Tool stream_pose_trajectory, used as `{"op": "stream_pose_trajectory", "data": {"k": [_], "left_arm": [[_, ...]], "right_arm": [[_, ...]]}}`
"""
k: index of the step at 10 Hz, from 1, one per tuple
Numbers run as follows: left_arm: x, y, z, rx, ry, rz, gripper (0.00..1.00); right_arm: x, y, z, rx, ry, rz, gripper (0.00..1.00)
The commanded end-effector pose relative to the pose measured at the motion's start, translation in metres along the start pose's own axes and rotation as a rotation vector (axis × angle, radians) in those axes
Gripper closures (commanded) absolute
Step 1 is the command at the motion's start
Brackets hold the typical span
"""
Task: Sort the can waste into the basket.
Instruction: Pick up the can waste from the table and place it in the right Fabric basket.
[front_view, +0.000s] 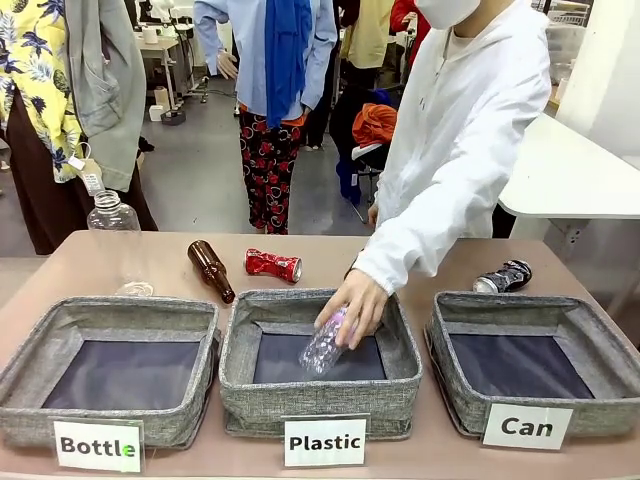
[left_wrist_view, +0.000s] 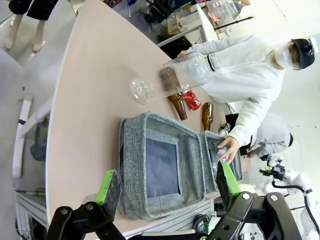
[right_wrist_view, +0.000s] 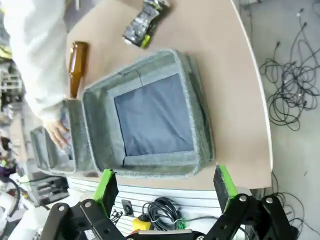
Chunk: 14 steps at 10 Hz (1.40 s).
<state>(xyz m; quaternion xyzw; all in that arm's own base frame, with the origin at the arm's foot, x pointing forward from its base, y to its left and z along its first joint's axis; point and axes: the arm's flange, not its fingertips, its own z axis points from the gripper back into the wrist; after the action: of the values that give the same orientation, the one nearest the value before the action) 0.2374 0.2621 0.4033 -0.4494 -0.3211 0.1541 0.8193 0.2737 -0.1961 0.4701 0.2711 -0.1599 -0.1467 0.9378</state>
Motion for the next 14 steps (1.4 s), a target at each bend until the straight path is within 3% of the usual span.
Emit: {"op": "stream_pose_trajectory", "data": {"k": [1,4,5,9,11,13,14], "left_arm": [[0.002,0.002,0.0,-0.021,-0.013,-0.024,0.0],[0.002,0.002,0.0,-0.021,-0.013,-0.024,0.0],[0.002,0.002,0.0,-0.021,-0.013,-0.024,0.0],[0.002,0.002,0.0,-0.021,-0.013,-0.024,0.0],[0.002,0.002,0.0,-0.021,-0.013,-0.024,0.0],[0.002,0.002,0.0,-0.021,-0.013,-0.024,0.0],[0.002,0.002,0.0,-0.021,-0.013,-0.024,0.0]], "right_arm": [[0.035,0.035,-0.022,-0.04,0.044,0.116,0.0],[0.076,0.092,-0.064,-0.102,0.138,0.229,0.0],[0.077,0.091,-0.061,-0.094,0.143,0.252,0.0],[0.044,0.031,-0.029,-0.047,0.03,0.054,0.0],[0.053,0.059,-0.046,-0.128,-0.012,0.087,0.0],[0.085,0.11,-0.076,-0.2,0.07,0.219,0.0],[0.106,0.133,-0.102,-0.276,0.111,0.219,0.0]]}}
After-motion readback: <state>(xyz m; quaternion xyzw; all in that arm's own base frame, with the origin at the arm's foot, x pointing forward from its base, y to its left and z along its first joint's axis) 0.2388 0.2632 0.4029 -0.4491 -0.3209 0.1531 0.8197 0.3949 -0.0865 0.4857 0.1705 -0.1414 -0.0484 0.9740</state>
